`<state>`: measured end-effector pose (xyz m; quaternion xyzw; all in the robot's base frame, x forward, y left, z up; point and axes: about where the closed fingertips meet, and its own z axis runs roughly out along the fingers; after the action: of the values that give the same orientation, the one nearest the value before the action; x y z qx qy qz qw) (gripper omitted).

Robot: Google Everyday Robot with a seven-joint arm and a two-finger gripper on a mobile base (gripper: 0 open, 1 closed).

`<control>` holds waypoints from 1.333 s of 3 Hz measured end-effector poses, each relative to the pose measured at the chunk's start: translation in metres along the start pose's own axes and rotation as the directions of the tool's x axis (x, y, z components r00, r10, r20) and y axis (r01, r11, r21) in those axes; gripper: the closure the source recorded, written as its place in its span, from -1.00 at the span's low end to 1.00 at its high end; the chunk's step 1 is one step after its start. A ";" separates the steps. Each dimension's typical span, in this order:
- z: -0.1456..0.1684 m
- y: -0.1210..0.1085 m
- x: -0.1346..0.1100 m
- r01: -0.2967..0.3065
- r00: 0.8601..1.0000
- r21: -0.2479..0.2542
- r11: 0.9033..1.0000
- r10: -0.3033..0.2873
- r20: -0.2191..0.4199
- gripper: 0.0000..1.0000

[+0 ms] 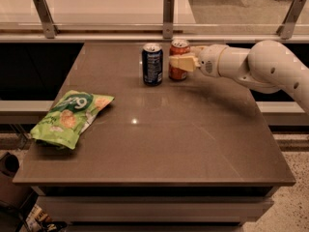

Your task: Move coke can near green rice chip bag

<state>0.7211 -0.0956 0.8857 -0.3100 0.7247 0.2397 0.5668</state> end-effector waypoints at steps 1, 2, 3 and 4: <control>0.002 0.002 0.000 0.000 1.000 -0.004 1.000 0.000 0.000 1.00; 0.002 0.002 -0.001 0.000 1.000 -0.005 1.000 0.000 0.000 1.00; -0.019 -0.008 -0.017 -0.006 1.000 0.002 1.000 0.006 0.013 1.00; -0.046 -0.016 -0.033 -0.003 1.000 0.032 0.999 0.002 0.030 1.00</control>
Offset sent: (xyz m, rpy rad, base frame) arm 0.0002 0.0001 0.0034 0.0044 0.0017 0.0106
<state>0.7067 -0.1330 0.9288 -0.2965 0.7202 0.2334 0.5822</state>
